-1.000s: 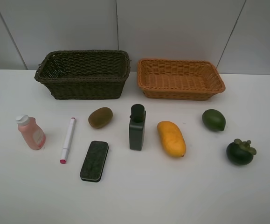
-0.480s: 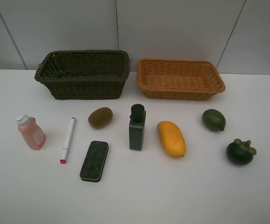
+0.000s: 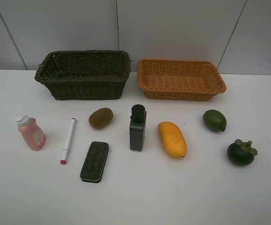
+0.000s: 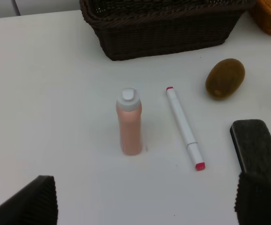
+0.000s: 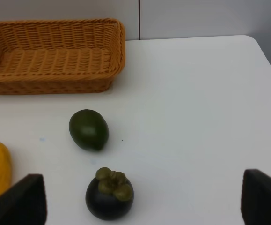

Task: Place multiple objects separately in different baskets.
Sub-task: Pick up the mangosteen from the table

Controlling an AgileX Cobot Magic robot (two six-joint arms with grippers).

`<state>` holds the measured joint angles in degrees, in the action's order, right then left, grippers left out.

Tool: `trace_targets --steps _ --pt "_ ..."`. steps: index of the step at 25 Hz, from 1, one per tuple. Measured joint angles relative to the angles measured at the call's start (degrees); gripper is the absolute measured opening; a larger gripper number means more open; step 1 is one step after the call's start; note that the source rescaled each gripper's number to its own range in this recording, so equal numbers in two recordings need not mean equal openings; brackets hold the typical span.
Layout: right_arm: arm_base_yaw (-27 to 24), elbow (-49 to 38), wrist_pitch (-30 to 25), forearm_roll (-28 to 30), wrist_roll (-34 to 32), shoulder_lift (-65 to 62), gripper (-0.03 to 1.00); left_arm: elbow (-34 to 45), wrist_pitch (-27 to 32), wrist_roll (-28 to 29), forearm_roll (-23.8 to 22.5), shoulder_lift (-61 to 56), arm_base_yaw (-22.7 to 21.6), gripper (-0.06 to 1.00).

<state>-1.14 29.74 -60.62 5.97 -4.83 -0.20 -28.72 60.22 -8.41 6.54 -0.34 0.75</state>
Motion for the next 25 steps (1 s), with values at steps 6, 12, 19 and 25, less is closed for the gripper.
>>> trace_targets --steps 6,12,19,25 --pt "0.0 0.0 0.0 0.0 0.0 0.0 1.0 0.0 0.0 0.0 0.0 0.0 0.0 1.0" --pt "0.0 0.0 0.0 0.0 0.0 0.0 1.0 0.0 0.0 0.0 0.0 0.0 0.0 1.0" --pt "0.0 0.0 0.0 0.0 0.0 0.0 1.0 0.0 0.0 0.0 0.0 0.0 0.0 1.0" --pt "0.0 0.0 0.0 0.0 0.0 0.0 1.0 0.0 0.0 0.0 0.0 0.0 0.0 1.0"
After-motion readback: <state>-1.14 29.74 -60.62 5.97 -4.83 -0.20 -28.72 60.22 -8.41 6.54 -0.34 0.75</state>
